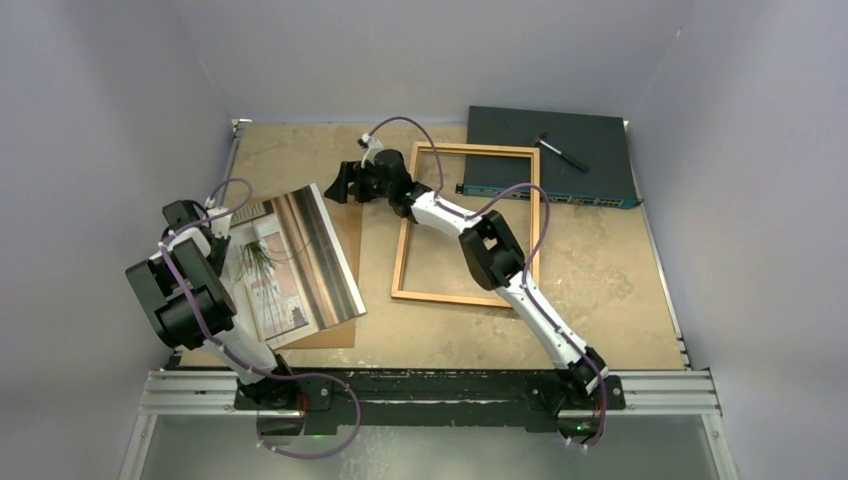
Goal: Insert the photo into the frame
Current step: Pick up the photo frame item at the center of the board.
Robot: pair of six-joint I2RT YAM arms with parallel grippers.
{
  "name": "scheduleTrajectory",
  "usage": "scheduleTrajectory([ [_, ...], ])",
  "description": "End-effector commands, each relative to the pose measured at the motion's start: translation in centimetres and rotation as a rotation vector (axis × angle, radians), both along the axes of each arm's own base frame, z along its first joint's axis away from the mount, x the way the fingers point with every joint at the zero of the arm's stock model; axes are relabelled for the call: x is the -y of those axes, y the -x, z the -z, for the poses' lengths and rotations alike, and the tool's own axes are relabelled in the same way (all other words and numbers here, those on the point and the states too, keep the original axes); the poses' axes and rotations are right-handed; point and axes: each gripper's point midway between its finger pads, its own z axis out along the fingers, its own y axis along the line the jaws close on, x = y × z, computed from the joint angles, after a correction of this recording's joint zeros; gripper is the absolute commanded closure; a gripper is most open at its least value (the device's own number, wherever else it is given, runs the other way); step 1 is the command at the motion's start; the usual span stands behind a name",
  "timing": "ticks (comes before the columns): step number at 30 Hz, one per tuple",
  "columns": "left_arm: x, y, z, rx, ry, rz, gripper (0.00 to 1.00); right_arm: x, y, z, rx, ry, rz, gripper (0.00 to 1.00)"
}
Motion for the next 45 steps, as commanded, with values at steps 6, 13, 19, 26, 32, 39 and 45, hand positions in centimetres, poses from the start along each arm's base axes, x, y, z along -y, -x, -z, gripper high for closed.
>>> scheduleTrajectory([
  [6, 4.3, 3.5, 5.0, -0.145, 0.178, 0.032, 0.66, -1.2, 2.6, 2.3, -0.09, -0.062, -0.118, 0.11],
  [13, 4.5, 3.8, 5.6, -0.154, 0.175, 0.045, 0.66, -2.3, 3.9, 1.4, -0.094, -0.108, -0.167, 0.12],
  [19, 4.6, 3.9, 6.1, -0.16, 0.182, 0.047, 0.66, -2.6, 5.0, -1.3, -0.097, -0.194, -0.201, 0.12],
  [26, 4.8, 4.3, 6.5, -0.171, 0.183, 0.058, 0.67, -3.0, 5.9, -3.6, -0.097, -0.251, -0.235, 0.13],
  [32, 4.8, 4.4, 6.6, -0.172, 0.182, 0.063, 0.67, -3.4, 7.1, -5.1, -0.093, -0.288, -0.273, 0.13],
  [39, 4.9, 4.6, 6.9, -0.18, 0.181, 0.071, 0.67, -3.4, 8.2, -6.4, -0.06, -0.314, -0.327, 0.14],
  [45, 5.0, 4.6, 7.0, -0.18, 0.187, 0.075, 0.67, -3.5, 9.2, -7.5, -0.016, -0.338, -0.363, 0.13],
])
